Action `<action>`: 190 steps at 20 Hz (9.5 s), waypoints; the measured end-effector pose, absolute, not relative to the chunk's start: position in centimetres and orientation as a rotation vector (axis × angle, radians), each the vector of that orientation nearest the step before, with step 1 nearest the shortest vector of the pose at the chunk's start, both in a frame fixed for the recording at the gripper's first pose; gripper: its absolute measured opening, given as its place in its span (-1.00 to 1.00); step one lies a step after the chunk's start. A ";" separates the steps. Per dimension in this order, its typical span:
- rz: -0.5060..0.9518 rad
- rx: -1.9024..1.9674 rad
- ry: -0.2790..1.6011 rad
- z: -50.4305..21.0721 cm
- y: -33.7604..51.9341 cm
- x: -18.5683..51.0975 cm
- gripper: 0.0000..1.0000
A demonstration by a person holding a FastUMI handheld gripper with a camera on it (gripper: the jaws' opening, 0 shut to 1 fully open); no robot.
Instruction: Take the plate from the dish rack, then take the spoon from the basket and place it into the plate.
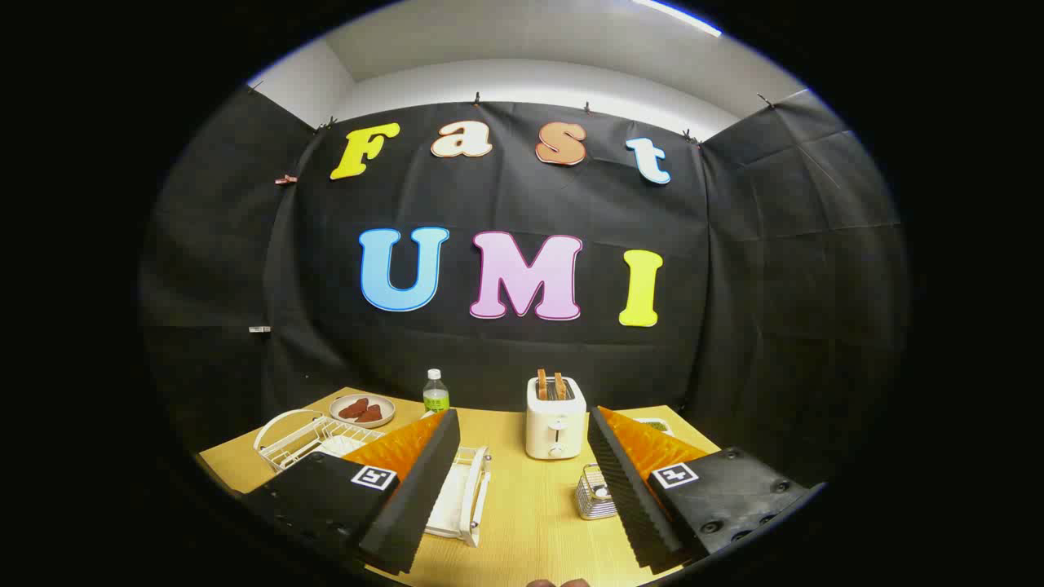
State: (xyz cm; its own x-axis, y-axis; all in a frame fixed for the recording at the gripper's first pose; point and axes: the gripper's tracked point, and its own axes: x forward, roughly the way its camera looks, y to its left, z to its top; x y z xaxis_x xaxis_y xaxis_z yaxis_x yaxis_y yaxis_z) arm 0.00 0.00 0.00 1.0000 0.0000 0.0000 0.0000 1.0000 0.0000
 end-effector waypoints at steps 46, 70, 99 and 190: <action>0.191 -0.027 0.429 -5.8 11.8 13.6 0.95; 0.063 0.063 0.916 -15.2 14.8 15.5 -0.34; 0.219 0.266 0.761 -6.7 6.9 7.0 -0.54; 0.315 -0.103 0.345 -14.2 -12.6 15.1 -0.70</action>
State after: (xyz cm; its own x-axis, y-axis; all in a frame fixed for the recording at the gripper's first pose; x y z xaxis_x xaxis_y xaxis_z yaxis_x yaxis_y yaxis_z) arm 15.11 -12.56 -14.25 0.8931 0.2855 -0.3477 -0.3203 0.9462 -0.0458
